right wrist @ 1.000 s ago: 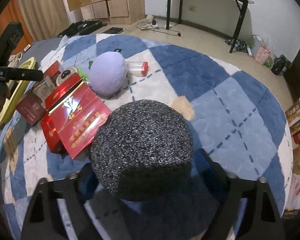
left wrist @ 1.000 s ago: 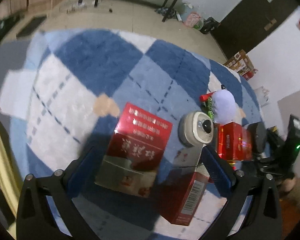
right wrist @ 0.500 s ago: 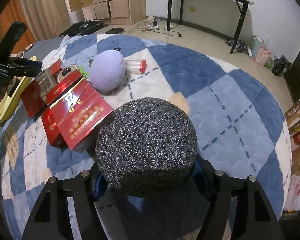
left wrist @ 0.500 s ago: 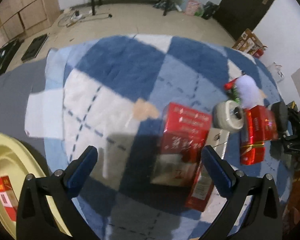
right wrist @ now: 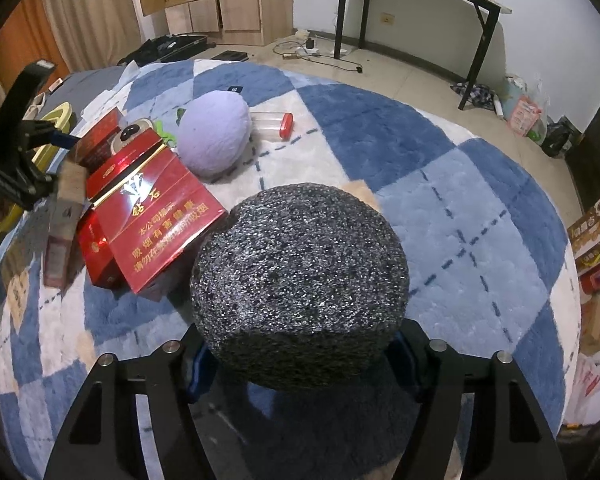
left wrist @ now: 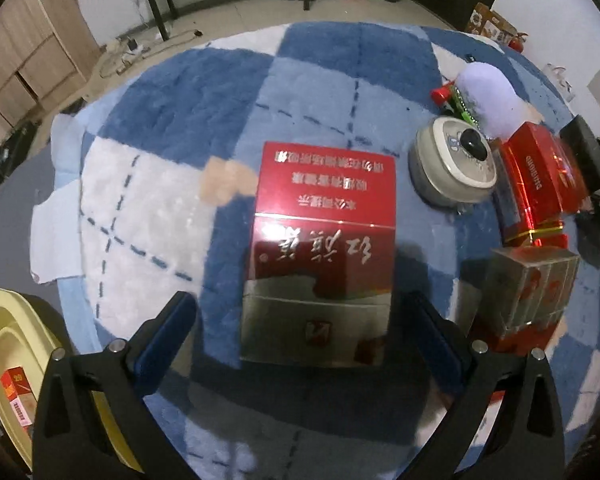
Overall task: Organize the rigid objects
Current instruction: 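Grasp the red-and-silver Hongqiwu pack with the left tool while the right tool grasps the second foam cylinder, then carry both items to the yellow tray and release them inside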
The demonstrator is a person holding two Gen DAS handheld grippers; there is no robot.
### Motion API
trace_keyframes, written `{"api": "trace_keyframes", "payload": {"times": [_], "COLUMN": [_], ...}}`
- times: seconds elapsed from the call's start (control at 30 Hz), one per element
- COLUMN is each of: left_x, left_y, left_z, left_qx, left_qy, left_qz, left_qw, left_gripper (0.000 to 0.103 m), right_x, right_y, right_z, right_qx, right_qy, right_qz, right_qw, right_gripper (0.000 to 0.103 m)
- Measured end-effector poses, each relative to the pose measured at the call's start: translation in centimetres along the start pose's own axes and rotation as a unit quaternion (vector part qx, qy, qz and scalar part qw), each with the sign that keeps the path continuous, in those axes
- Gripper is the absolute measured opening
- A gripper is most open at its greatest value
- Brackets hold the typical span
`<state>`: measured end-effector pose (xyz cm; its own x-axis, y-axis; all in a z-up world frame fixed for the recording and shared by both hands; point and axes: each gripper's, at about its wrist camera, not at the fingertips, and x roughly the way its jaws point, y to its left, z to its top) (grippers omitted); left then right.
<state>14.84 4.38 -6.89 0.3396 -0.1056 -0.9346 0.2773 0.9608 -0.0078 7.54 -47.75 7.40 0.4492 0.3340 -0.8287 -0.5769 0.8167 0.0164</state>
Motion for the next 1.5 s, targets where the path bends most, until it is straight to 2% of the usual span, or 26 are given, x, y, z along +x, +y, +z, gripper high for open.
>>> {"api": "trace_keyframes", "payload": {"times": [0.07, 0.1, 0.13, 0.27, 0.37, 0.5, 0.67, 0.77, 0.83, 0.9, 1.0, 1.1, 1.17, 1.23, 1.3, 1.4, 1.5], "left_x": [-0.5, -0.9, -1.3, -2.5, -3.9, -7.2, -11.2, -12.4, -12.8, -12.9, -12.4, -11.7, -11.0, -10.4, -9.6, -9.1, -8.9], "left_y": [-0.4, -0.4, -0.4, -0.6, -0.4, 2.0, 7.1, 11.2, 14.9, 17.5, 19.9, 22.0, 23.2, 23.8, 24.4, 25.0, 25.5], "left_z": [0.0, 0.1, 0.1, 0.2, 0.4, -0.1, -3.4, -5.8, -7.9, -9.6, -11.5, -13.1, -13.9, -14.5, -15.0, -15.6, -16.0], "left_qx": [-0.01, -0.013, -0.014, -0.02, -0.016, -0.062, -0.088, -0.128, -0.174, -0.198, -0.212, -0.234, -0.238, -0.242, -0.248, -0.26, -0.277], "left_qy": [-0.017, -0.027, -0.031, -0.046, -0.065, -0.105, -0.124, -0.12, -0.111, -0.1, -0.083, -0.071, -0.058, -0.043, -0.035, -0.035, -0.046], "left_qz": [-0.009, -0.007, -0.005, -0.01, 0.008, 0.003, 0.033, 0.057, 0.081, 0.098, 0.114, 0.111, 0.118, 0.124, 0.109, 0.098, 0.078], "left_qw": [0.9998, 0.9995, 0.9994, 0.9987, 0.9977, 0.9926, 0.9878, 0.9827, 0.975, 0.9701, 0.967, 0.9633, 0.9623, 0.9613, 0.962, 0.96, 0.9567], "left_gripper": [0.081, 0.074, 0.058, 0.059, 0.059, 0.059, 0.059, 0.059, 0.059, 0.059, 0.059, 0.059, 0.059, 0.059, 0.059, 0.059, 0.059], "right_x": [-0.1, -0.3, -0.5, -1.6, -2.9, -4.8, -7.6, -8.9, -9.3, -9.2, -8.9, -8.1, -6.9, -5.2, -3.8, -1.8, -0.6], "right_y": [0.0, -0.1, -0.1, -0.6, -1.2, -0.9, 1.0, 4.4, 8.4, 12.3, 18.7, 25.3, 28.3, 32.7, 35.8, 38.4, 40.2], "right_z": [0.1, 0.1, 0.1, -0.1, -0.1, 0.1, 1.0, 2.4, 3.7, 5.0, 7.1, 9.4, 10.6, 11.9, 13.0, 14.8, 15.6], "right_qx": [0.006, 0.011, 0.014, 0.024, 0.041, 0.038, 0.021, -0.016, -0.061, -0.094, -0.121, -0.131, -0.132, -0.155, -0.177, -0.163, -0.207], "right_qy": [-0.002, -0.005, -0.007, -0.013, -0.02, -0.035, -0.067, -0.085, -0.096, -0.096, -0.094, -0.094, -0.084, -0.076, -0.078, -0.067, -0.051], "right_qz": [-0.001, -0.001, -0.002, -0.013, -0.018, -0.03, -0.022, -0.002, 0.022, 0.049, 0.105, 0.159, 0.184, 0.192, 0.184, 0.195, 0.178], "right_qw": [1.0, 1.0, 1.0, 1.0, 0.999, 0.998, 0.997, 0.996, 0.993, 0.99, 0.983, 0.974, 0.97, 0.966, 0.964, 0.965, 0.961], "right_gripper": [0.067, 0.067, 0.067, 0.067, 0.067, 0.067, 0.067, 0.067, 0.067, 0.067, 0.067, 0.067, 0.067, 0.067, 0.067, 0.067, 0.067]}}
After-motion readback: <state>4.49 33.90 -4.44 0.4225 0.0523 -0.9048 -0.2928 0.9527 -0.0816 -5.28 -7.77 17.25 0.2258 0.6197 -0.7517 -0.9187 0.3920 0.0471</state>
